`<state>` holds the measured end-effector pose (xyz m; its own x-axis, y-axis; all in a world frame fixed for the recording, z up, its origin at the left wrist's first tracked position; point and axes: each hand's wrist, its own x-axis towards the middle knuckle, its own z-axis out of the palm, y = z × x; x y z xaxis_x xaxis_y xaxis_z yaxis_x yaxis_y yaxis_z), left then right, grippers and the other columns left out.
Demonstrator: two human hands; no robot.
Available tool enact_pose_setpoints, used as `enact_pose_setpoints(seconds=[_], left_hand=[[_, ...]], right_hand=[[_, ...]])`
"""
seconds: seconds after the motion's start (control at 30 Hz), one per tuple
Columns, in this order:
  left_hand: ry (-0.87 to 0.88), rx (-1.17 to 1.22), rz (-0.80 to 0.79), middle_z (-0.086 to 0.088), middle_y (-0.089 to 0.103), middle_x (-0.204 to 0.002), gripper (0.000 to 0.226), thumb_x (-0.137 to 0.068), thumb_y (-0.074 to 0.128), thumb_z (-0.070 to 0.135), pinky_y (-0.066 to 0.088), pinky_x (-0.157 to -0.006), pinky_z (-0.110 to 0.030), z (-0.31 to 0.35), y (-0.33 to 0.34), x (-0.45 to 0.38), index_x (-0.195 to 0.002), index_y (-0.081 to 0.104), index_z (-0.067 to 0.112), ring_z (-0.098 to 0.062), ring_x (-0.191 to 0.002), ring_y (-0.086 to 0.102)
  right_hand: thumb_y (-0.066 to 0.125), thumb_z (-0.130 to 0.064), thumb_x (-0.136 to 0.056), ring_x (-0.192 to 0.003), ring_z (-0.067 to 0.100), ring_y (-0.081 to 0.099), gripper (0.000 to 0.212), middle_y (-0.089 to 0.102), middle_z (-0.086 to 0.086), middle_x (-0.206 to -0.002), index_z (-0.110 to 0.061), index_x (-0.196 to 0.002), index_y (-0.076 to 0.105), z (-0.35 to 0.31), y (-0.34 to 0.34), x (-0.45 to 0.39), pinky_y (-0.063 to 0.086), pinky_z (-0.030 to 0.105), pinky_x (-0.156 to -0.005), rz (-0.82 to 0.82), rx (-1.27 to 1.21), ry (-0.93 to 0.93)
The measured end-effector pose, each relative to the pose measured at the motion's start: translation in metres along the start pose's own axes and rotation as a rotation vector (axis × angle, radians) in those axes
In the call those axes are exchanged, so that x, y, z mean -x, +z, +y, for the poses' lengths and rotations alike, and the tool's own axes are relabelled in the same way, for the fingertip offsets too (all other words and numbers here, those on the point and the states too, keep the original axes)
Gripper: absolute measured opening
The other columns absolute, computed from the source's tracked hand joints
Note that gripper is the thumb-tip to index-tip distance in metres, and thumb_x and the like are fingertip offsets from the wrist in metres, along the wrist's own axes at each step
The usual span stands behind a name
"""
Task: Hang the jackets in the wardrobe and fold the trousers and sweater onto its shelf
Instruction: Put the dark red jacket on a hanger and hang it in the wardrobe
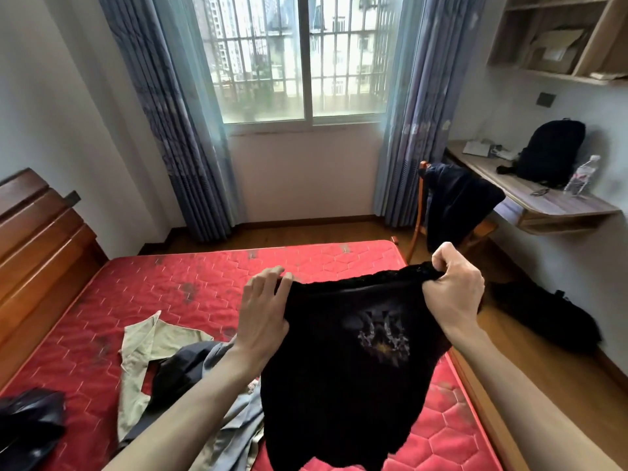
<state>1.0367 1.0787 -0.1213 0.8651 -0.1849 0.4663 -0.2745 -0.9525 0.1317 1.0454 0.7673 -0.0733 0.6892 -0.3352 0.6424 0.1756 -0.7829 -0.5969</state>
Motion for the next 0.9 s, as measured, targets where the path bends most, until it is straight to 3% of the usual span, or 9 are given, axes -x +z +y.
enact_pose_setpoints(seconds=[0.13,0.23,0.33,0.43,0.53,0.63,0.77,0.83,0.9], left_hand=[[-0.04,0.093,-0.066,-0.004,0.072,-0.096,0.053,-0.065,0.071,-0.01,0.056,-0.085,-0.044,0.018,0.001,-0.014,-0.114,0.066,0.01,-0.03,-0.091,0.067],[-0.085,0.143,-0.151,0.0,0.068,-0.086,0.031,-0.072,0.071,0.009,0.054,-0.078,-0.04,0.022,0.002,-0.015,-0.101,0.063,0.014,-0.024,-0.081,0.061],[-0.014,0.152,-0.228,0.002,0.066,-0.09,0.034,-0.075,0.067,0.025,0.05,-0.076,-0.033,0.032,0.003,-0.01,-0.108,0.062,0.016,-0.022,-0.082,0.063],[0.104,0.091,-0.265,0.001,0.062,-0.088,0.031,-0.079,0.061,0.02,0.048,-0.065,-0.032,0.046,0.004,-0.02,-0.11,0.06,0.013,-0.026,-0.079,0.068],[0.094,-0.016,-0.278,-0.003,0.065,-0.105,0.041,-0.081,0.06,0.017,0.054,-0.077,-0.036,0.048,0.004,-0.025,-0.122,0.059,0.012,-0.026,-0.095,0.066],[0.109,-0.008,-0.187,-0.005,0.064,-0.105,0.039,-0.07,0.066,0.014,0.055,-0.076,-0.038,0.046,0.002,-0.024,-0.108,0.065,0.009,-0.027,-0.094,0.061],[0.149,0.239,-0.19,-0.001,0.06,-0.089,0.016,-0.074,0.052,0.008,0.053,-0.071,-0.039,0.058,0.001,-0.023,-0.089,0.054,0.012,-0.023,-0.082,0.055],[0.145,0.336,-0.229,0.003,0.053,-0.072,0.007,-0.074,0.047,0.009,0.044,-0.061,-0.036,0.063,0.0,-0.023,-0.08,0.045,0.014,-0.02,-0.065,0.049],[0.167,0.367,-0.236,0.004,0.049,-0.059,0.004,-0.074,0.046,0.018,0.032,-0.053,-0.03,0.062,0.0,-0.02,-0.073,0.043,0.015,-0.018,-0.051,0.043]], right_hand=[[0.05,0.022,-0.053,-0.049,0.009,0.032,0.061,0.028,-0.01,-0.054,-0.032,-0.067,0.025,-0.004,0.0,0.003,0.022,0.018,-0.052,-0.004,-0.047,-0.035],[0.052,0.024,-0.054,-0.055,0.005,0.041,0.067,0.028,-0.014,-0.056,-0.035,-0.068,0.025,-0.003,-0.002,0.001,0.032,0.011,-0.052,0.019,-0.093,-0.112],[0.052,0.024,-0.054,-0.056,0.004,0.042,0.065,0.029,-0.015,-0.057,-0.034,-0.069,0.027,-0.003,-0.004,0.0,0.032,0.009,-0.053,0.019,-0.132,-0.144],[0.052,0.022,-0.051,-0.051,0.01,0.031,0.053,0.029,-0.011,-0.056,-0.024,-0.067,0.031,-0.007,-0.005,0.0,0.024,0.015,-0.051,-0.042,-0.098,-0.153],[0.057,0.018,-0.05,-0.05,0.009,0.031,0.047,0.031,-0.008,-0.056,-0.021,-0.068,0.036,-0.003,-0.012,0.006,0.023,0.022,-0.049,-0.088,0.02,-0.156],[0.064,0.014,-0.054,-0.063,0.013,0.042,0.046,0.045,-0.011,-0.071,-0.02,-0.079,0.048,0.009,-0.027,0.01,0.028,0.02,-0.053,-0.128,0.145,-0.178],[0.063,0.0,-0.069,-0.095,0.021,0.06,0.046,0.064,-0.007,-0.103,-0.027,-0.105,0.06,0.03,-0.046,0.007,0.047,0.033,-0.072,-0.512,0.328,-0.195],[0.057,-0.008,-0.076,-0.087,0.021,0.064,0.029,0.066,-0.013,-0.086,-0.035,-0.087,0.057,0.041,-0.055,0.006,0.045,0.033,-0.067,-0.758,0.388,-0.113],[0.053,-0.009,-0.077,-0.07,0.009,0.059,0.033,0.061,-0.016,-0.068,-0.041,-0.073,0.055,0.052,-0.065,0.008,0.042,0.028,-0.061,-0.918,0.302,-0.029]])
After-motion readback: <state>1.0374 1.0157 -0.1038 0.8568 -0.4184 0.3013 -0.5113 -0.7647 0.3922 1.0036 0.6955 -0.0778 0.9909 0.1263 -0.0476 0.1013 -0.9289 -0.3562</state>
